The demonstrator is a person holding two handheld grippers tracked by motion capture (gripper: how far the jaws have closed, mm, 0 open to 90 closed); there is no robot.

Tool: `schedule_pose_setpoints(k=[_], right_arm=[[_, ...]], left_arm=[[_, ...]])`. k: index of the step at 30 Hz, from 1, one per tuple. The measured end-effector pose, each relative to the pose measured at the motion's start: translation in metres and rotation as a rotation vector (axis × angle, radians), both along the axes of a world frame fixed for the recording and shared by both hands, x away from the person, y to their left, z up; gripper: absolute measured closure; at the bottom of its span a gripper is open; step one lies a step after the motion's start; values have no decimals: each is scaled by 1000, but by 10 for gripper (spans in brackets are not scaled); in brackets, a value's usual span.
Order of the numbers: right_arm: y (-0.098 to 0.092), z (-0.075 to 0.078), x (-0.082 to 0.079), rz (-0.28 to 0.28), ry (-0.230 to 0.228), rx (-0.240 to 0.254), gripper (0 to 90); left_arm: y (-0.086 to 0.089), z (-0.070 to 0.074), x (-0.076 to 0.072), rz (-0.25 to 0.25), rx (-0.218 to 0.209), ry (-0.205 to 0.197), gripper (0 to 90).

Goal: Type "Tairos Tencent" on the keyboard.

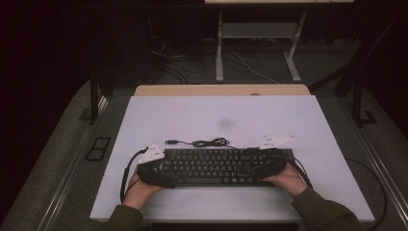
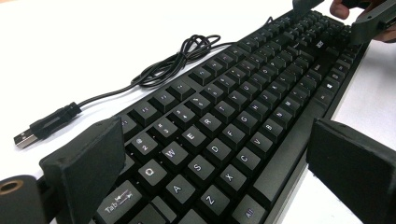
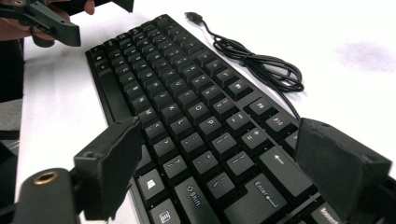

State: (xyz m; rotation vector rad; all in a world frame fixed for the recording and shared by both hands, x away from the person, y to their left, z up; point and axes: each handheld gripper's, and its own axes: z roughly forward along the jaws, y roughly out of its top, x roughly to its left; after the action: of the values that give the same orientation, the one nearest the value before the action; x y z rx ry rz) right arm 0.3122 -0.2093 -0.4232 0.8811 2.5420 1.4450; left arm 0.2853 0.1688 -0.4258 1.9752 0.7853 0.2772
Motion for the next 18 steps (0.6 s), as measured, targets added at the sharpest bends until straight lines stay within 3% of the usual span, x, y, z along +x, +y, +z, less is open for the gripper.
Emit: schedule_pose_setpoints(k=[10,18], right_arm=[[0,-3,0,19,27,-17,313],[2,-3,-1,45,25,-17,509]], left_arm=[[0,0,0,-1,3,-1,34],[0,0,0,-2,0,-2,34]])
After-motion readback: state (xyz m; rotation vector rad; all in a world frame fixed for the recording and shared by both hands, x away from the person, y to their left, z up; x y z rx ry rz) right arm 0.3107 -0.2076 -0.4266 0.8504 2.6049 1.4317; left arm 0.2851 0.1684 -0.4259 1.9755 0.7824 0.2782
